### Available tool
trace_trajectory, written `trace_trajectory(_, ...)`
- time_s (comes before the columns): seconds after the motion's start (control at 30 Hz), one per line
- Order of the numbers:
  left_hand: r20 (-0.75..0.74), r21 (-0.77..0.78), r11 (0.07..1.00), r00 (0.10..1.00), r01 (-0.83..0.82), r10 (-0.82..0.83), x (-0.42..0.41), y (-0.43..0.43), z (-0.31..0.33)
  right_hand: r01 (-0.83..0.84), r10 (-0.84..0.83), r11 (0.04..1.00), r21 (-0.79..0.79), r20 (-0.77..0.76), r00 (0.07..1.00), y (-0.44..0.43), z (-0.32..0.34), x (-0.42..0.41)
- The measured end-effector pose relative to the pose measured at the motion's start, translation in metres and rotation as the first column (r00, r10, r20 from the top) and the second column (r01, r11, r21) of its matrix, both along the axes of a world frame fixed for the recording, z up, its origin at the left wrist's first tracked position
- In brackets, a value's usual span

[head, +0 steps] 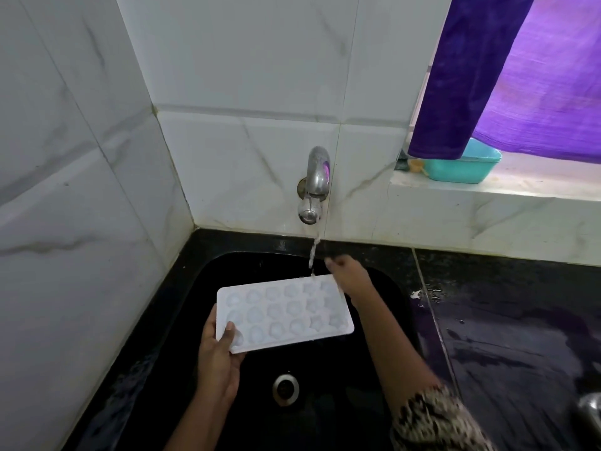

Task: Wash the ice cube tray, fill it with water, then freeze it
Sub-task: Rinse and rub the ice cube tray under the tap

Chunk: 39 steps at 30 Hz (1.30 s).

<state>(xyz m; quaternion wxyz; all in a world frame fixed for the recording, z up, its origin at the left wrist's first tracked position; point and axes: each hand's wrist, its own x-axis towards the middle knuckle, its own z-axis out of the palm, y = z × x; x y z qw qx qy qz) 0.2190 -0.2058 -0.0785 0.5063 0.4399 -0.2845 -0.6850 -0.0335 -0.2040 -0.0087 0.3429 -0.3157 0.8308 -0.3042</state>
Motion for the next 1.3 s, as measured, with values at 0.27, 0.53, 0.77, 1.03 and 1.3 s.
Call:
trace_trajectory(0.27,0.093,0.003,0.989,0.985,0.147,-0.146,0.005,0.000,0.000,0.335,-0.122,0.901,-0.278,0.578,0.807,0.076,-0.038,0.033)
trace_trajectory(0.53,-0.113,0.243,0.963,0.990,0.113,-0.087,0.002,-0.008,0.024,0.179,0.051,0.864,-0.471,0.435,0.899,0.099,-0.025,0.036)
trace_trajectory(0.77,-0.074,0.048,0.998,0.997,-0.032,0.036,-0.008,-0.002,0.042,0.609,0.131,0.653,-0.451,0.858,0.496,0.110,-0.019,0.041)
trace_trajectory(1.03,0.337,0.001,0.979,0.921,0.206,-0.194,0.011,0.002,0.043,0.279,-0.108,0.908,-0.312,0.469,0.877,0.119,-0.022,0.025)
trace_trajectory(1.3,0.877,0.019,0.856,0.403,0.516,-0.262,0.000,-0.013,0.095,-0.014,-0.020,0.990,-0.141,-0.238,0.971,0.108,0.027,0.028)
